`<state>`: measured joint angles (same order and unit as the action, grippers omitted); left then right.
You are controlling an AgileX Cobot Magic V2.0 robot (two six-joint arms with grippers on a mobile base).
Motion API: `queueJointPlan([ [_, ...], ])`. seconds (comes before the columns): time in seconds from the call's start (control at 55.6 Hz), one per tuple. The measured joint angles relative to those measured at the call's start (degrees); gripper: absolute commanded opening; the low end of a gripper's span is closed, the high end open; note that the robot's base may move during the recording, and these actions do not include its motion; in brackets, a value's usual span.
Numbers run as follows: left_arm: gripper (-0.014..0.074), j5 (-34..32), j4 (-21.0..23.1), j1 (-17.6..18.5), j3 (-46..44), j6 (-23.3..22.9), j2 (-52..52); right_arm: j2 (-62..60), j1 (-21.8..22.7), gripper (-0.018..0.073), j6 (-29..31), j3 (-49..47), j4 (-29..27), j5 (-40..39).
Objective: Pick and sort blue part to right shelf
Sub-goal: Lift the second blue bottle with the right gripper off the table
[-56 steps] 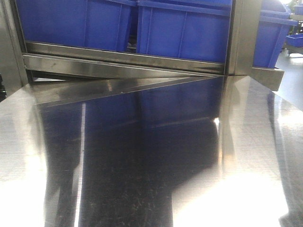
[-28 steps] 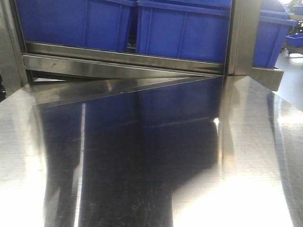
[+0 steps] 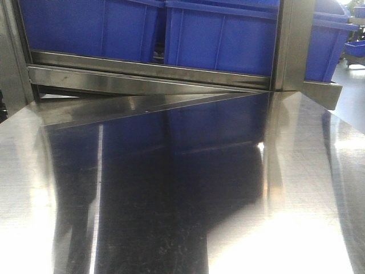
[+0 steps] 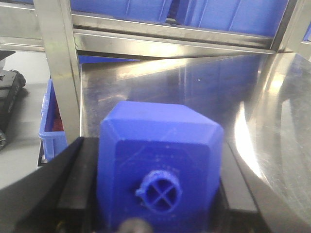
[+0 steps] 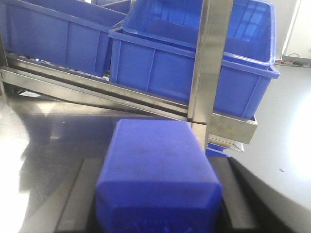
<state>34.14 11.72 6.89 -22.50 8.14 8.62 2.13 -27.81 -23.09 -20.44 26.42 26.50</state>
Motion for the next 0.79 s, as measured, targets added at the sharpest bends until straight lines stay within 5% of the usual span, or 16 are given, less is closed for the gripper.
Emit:
queueJointPlan([
  [0.791,0.027,0.0,0.0,0.0,0.0,0.0,0.0,0.0,0.0,0.0123,0.0,0.0,0.08,0.0],
])
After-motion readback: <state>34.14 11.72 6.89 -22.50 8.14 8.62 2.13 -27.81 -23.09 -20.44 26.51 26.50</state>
